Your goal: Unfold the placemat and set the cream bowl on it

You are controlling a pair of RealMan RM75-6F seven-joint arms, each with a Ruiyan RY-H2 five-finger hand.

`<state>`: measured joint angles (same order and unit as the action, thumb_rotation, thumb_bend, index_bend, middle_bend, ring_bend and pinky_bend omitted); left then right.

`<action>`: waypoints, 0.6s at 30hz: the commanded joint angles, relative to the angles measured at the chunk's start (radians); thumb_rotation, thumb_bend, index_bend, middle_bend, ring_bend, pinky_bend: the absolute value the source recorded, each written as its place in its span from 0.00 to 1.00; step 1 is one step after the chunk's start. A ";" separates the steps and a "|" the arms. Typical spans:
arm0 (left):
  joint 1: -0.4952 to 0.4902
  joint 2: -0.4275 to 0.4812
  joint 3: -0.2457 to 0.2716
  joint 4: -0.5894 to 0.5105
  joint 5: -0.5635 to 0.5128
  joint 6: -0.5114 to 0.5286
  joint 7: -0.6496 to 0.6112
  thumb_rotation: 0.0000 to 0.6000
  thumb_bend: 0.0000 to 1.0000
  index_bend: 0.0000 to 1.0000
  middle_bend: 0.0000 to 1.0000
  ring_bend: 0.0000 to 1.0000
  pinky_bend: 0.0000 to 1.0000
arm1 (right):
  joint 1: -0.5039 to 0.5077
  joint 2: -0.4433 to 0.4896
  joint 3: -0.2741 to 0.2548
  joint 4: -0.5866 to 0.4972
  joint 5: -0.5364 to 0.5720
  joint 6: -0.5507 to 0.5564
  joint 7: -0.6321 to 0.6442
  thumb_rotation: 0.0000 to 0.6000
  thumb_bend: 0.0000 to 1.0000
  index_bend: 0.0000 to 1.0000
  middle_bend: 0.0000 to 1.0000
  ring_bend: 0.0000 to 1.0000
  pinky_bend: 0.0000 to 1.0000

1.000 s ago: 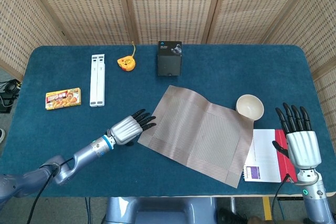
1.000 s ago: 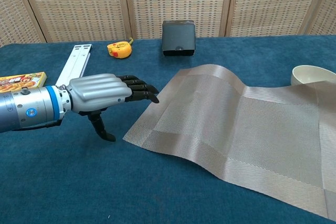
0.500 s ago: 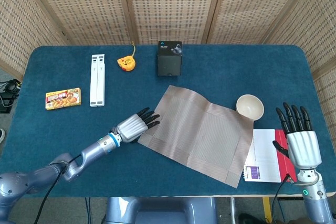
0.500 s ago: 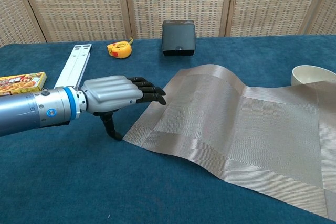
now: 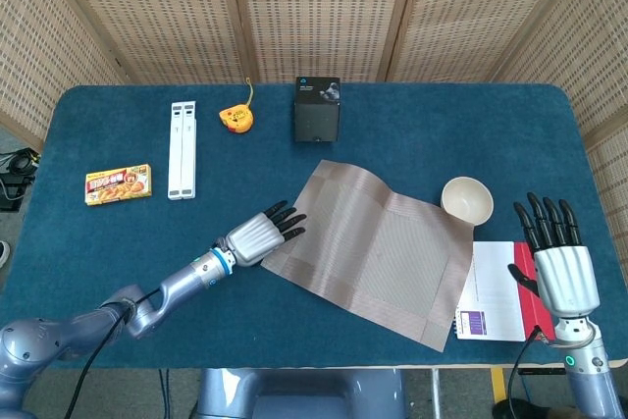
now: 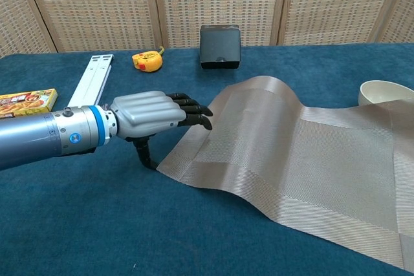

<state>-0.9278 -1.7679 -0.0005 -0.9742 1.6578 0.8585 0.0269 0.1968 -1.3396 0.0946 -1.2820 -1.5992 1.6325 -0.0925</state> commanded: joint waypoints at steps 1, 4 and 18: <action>-0.003 0.004 -0.003 -0.009 -0.007 0.000 0.007 1.00 0.16 0.14 0.00 0.00 0.00 | -0.001 0.001 0.000 -0.001 -0.003 0.002 -0.001 1.00 0.00 0.00 0.00 0.00 0.00; -0.006 0.007 -0.007 -0.021 -0.015 0.001 0.008 1.00 0.19 0.14 0.00 0.00 0.00 | -0.003 0.002 0.002 -0.004 -0.008 0.008 -0.001 1.00 0.00 0.00 0.00 0.00 0.00; -0.002 -0.008 0.005 -0.004 -0.038 0.000 -0.001 1.00 0.23 0.18 0.00 0.00 0.00 | -0.010 0.005 0.004 -0.010 -0.024 0.018 -0.006 1.00 0.00 0.00 0.00 0.00 0.00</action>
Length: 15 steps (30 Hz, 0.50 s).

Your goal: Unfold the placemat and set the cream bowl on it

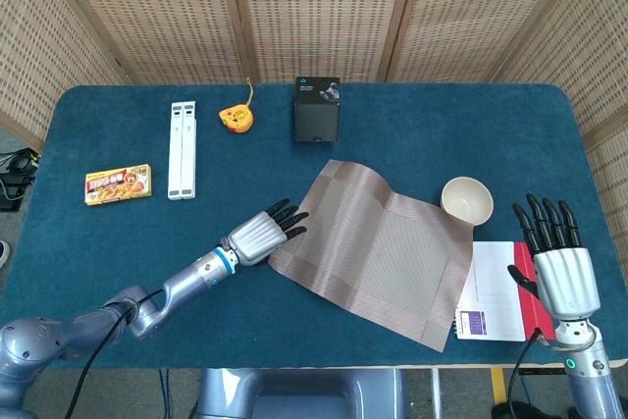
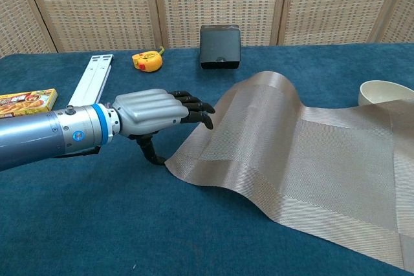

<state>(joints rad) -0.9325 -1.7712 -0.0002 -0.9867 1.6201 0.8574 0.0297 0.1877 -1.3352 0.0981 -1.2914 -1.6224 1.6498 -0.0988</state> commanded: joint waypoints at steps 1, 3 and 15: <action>0.003 -0.006 0.006 0.012 0.000 0.002 -0.007 1.00 0.23 0.19 0.00 0.00 0.00 | -0.001 0.001 0.000 -0.001 -0.002 0.002 0.000 1.00 0.00 0.00 0.00 0.00 0.00; 0.004 -0.009 0.009 0.015 0.002 0.010 -0.020 1.00 0.25 0.21 0.00 0.00 0.00 | -0.002 0.001 0.000 -0.003 -0.005 0.003 0.000 1.00 0.00 0.00 0.00 0.00 0.00; -0.003 -0.019 0.016 0.015 0.009 0.017 -0.033 1.00 0.33 0.25 0.00 0.00 0.00 | -0.005 0.004 0.001 -0.009 -0.013 0.008 0.000 1.00 0.00 0.00 0.00 0.00 0.00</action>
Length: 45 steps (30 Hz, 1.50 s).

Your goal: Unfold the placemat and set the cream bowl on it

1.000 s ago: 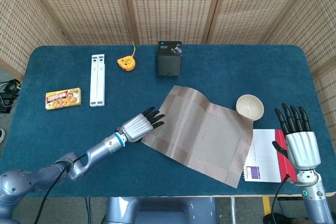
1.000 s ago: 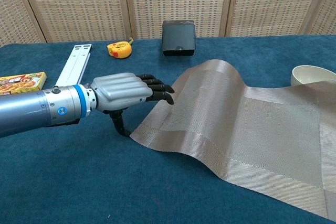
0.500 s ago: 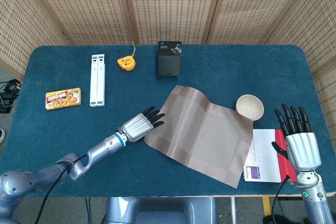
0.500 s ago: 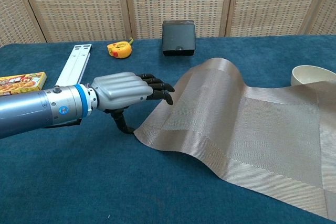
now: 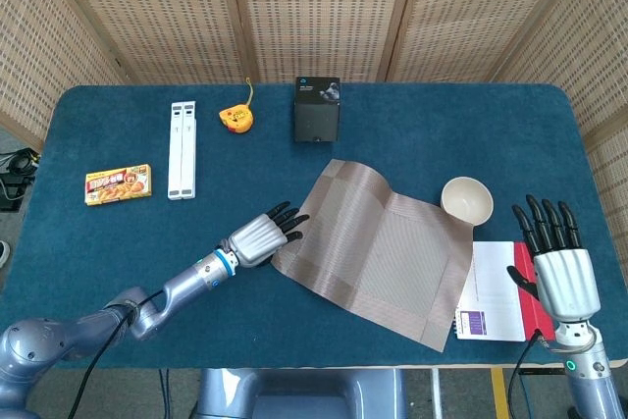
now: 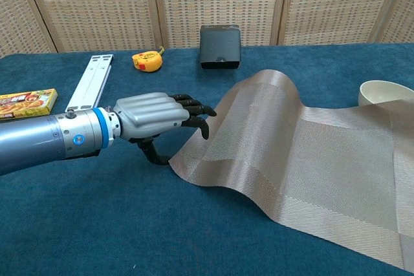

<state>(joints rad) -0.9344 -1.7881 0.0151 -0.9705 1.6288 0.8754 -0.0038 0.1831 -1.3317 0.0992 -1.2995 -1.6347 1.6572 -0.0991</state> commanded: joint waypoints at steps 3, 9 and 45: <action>-0.002 -0.008 0.003 -0.003 0.001 -0.002 0.003 1.00 0.35 0.31 0.00 0.00 0.00 | -0.001 0.001 0.000 -0.002 -0.004 0.002 0.003 1.00 0.00 0.00 0.00 0.00 0.00; -0.002 -0.014 0.008 -0.003 0.001 -0.003 0.010 1.00 0.42 0.42 0.00 0.00 0.00 | -0.003 0.002 -0.001 -0.003 -0.011 0.008 0.006 1.00 0.00 0.00 0.00 0.00 0.00; 0.037 0.039 0.011 -0.075 -0.017 0.055 -0.001 1.00 0.48 0.74 0.00 0.00 0.00 | -0.010 0.018 0.002 -0.030 -0.031 0.024 0.021 1.00 0.00 0.00 0.00 0.00 0.00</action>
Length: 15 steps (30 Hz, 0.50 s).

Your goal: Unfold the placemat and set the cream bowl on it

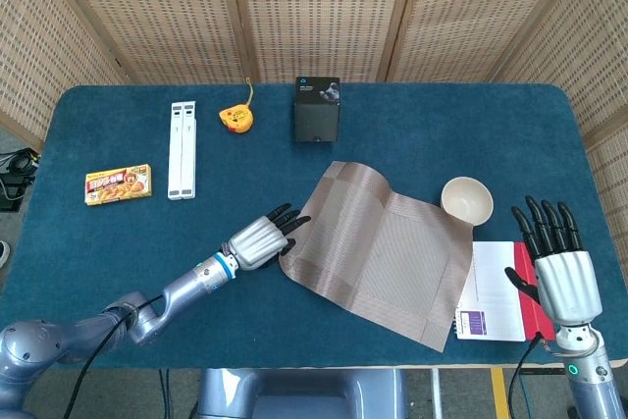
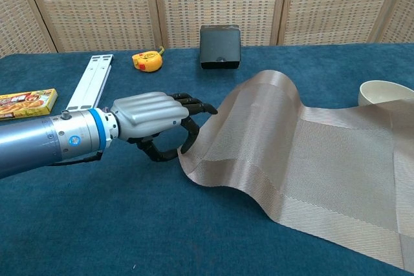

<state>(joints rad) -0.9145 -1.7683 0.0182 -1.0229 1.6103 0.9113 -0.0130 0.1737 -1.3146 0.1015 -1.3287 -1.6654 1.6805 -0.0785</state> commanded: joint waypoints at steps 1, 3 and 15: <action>0.030 0.035 0.014 -0.042 0.002 0.033 0.016 1.00 0.48 0.74 0.00 0.00 0.00 | -0.001 0.001 -0.001 -0.003 -0.002 0.001 0.000 1.00 0.00 0.00 0.00 0.00 0.00; 0.064 0.076 0.030 -0.092 -0.001 0.064 0.055 1.00 0.48 0.74 0.00 0.00 0.00 | -0.002 0.002 -0.003 -0.006 -0.009 0.005 -0.002 1.00 0.00 0.00 0.00 0.00 0.00; 0.172 0.275 0.106 -0.441 -0.036 0.084 0.316 1.00 0.48 0.76 0.00 0.00 0.00 | -0.010 0.009 -0.008 -0.029 -0.033 0.027 -0.014 1.00 0.00 0.02 0.00 0.00 0.00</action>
<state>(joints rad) -0.7695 -1.5412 0.0979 -1.3965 1.5806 0.9927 0.2537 0.1641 -1.3057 0.0938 -1.3567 -1.6976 1.7068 -0.0915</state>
